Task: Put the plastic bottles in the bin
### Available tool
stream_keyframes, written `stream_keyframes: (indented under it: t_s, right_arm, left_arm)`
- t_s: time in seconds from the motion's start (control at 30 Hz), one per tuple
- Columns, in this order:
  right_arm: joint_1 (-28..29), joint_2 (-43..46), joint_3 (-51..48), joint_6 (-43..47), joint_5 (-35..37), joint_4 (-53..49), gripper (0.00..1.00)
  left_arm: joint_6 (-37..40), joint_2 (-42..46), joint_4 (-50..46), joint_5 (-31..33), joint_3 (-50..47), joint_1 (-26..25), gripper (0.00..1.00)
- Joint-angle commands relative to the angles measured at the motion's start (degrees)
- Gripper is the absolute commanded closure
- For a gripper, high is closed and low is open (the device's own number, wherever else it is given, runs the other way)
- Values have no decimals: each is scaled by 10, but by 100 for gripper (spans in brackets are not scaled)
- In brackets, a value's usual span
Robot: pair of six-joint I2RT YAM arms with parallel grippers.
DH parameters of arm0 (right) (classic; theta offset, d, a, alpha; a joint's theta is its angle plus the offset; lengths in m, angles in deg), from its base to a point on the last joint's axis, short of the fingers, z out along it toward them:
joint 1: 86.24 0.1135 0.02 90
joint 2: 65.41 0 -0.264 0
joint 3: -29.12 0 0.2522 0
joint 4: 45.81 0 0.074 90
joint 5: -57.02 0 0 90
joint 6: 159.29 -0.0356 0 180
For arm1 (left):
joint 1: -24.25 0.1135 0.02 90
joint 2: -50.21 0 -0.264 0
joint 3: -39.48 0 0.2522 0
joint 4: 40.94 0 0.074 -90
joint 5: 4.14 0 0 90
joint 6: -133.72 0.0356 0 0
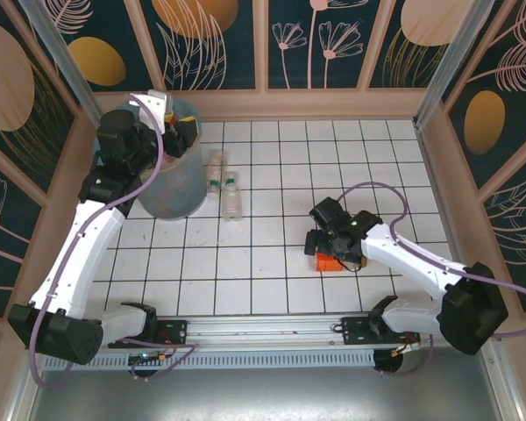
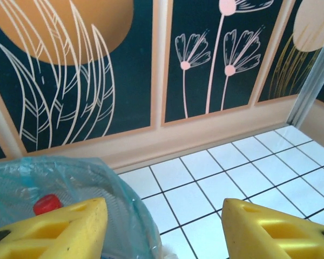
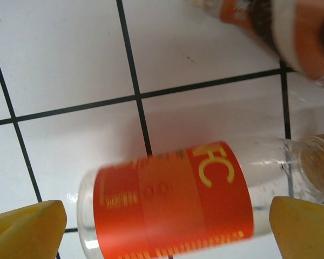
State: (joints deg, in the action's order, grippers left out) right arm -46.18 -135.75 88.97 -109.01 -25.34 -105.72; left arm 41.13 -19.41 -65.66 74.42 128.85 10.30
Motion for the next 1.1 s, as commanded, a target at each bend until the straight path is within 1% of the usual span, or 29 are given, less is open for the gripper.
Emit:
stream_keyframes:
  t_s: [0.0,0.1,0.17,0.3,0.43,0.47,0.57,0.67,0.77,0.93,1.03,1.07]
  right_arm:
    - [-4,-30,11,42,12,22,1]
    - [-4,-39,7,38,18,16,1]
    - [-6,-30,8,12,41,1,1]
    - [-5,17,11,-65,84,-36,1]
    - [-5,66,-10,-139,96,-63,1]
    - [-6,72,-19,-170,98,-72,1]
    - [-8,74,-45,-213,71,-62,1]
    - [-8,73,-73,-237,38,-23,1]
    - [-8,77,-98,-254,21,16,1]
    - [-10,65,-123,-250,-6,76,1]
    - [-12,49,-126,-239,-15,107,6]
    - [-12,45,-126,-234,-16,116,8]
  left_arm:
    - [15,23,32,-23,-5,-2,40]
    - [17,28,34,-12,-8,-1,39]
    - [16,30,36,-9,-11,-1,39]
    - [13,32,45,-13,-15,-1,39]
    - [12,31,51,-11,-20,-1,39]
    - [13,30,51,-11,-21,-2,39]
    - [12,30,54,-12,-25,-1,39]
    - [13,29,54,-11,-26,-2,39]
    - [17,31,52,-8,-26,-1,39]
    - [20,33,52,-2,-28,-1,39]
    - [18,32,52,-4,-30,-1,39]
    - [17,31,49,-2,-28,-1,37]
